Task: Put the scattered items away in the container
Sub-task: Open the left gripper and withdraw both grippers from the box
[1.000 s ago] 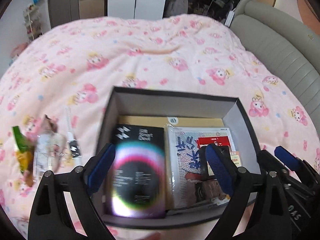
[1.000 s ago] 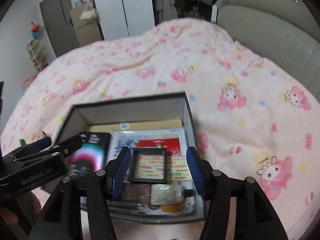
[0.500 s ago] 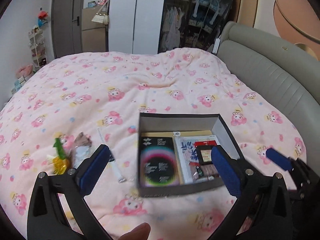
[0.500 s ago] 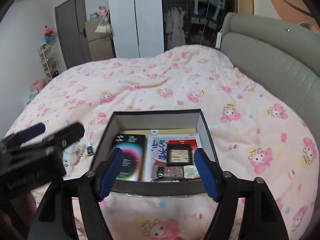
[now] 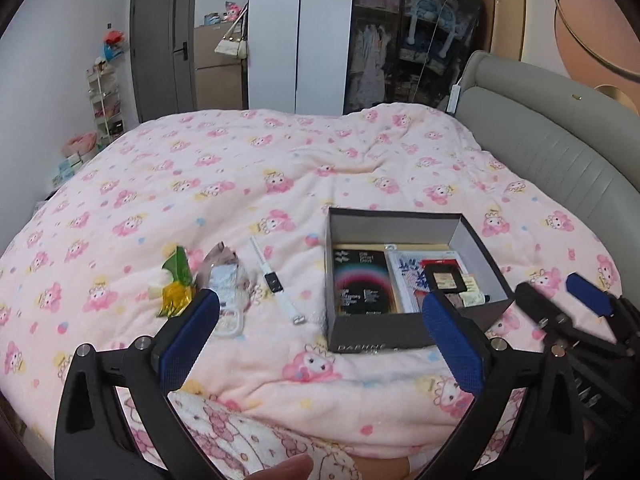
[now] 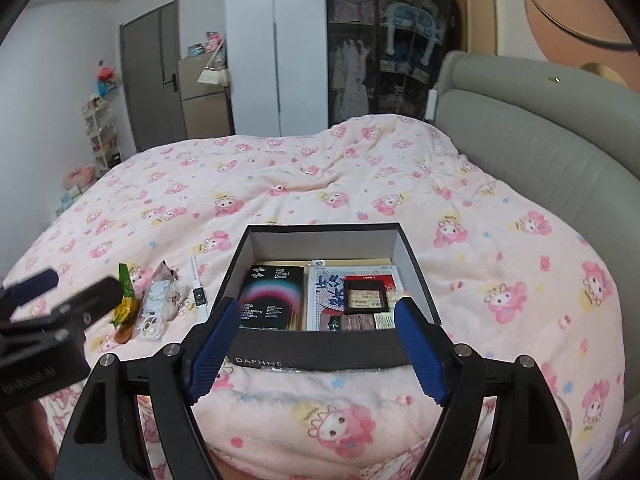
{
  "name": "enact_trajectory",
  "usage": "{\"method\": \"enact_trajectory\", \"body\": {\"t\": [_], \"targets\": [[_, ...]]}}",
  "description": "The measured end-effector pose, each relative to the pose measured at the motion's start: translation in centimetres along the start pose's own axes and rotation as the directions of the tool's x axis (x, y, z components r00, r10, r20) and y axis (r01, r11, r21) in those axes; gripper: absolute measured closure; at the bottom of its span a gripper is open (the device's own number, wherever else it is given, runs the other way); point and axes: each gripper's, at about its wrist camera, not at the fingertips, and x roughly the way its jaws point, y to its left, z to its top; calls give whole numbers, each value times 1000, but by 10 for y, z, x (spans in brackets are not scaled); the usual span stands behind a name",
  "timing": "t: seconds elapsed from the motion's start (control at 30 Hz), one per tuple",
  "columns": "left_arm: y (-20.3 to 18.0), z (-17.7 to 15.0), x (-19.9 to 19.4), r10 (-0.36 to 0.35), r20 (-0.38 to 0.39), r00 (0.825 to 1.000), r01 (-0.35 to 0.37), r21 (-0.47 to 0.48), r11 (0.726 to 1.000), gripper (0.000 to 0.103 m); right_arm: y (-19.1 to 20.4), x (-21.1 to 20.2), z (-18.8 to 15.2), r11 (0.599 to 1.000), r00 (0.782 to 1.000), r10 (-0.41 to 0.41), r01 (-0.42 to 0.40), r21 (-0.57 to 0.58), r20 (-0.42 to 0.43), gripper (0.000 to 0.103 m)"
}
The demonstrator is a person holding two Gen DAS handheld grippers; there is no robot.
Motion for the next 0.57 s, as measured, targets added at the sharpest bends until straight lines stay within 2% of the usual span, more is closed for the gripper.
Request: {"method": "enact_trajectory", "body": {"t": [0.13,0.47,0.57], "targets": [[0,-6,2,-22,-18,1000,22,0,1000,1,2,-5,-1,1000,1000,12,-12,-7,12,25],[-2,-9,-1,-23,-22,999,23,11,1000,1,12,6,-13,999,1000,-17,17,-27,-22,25],[0,-10,-1,-26,-32,999,26,1,1000,1,11,6,-13,1000,1000,-2,2,-27,-25,25]]}}
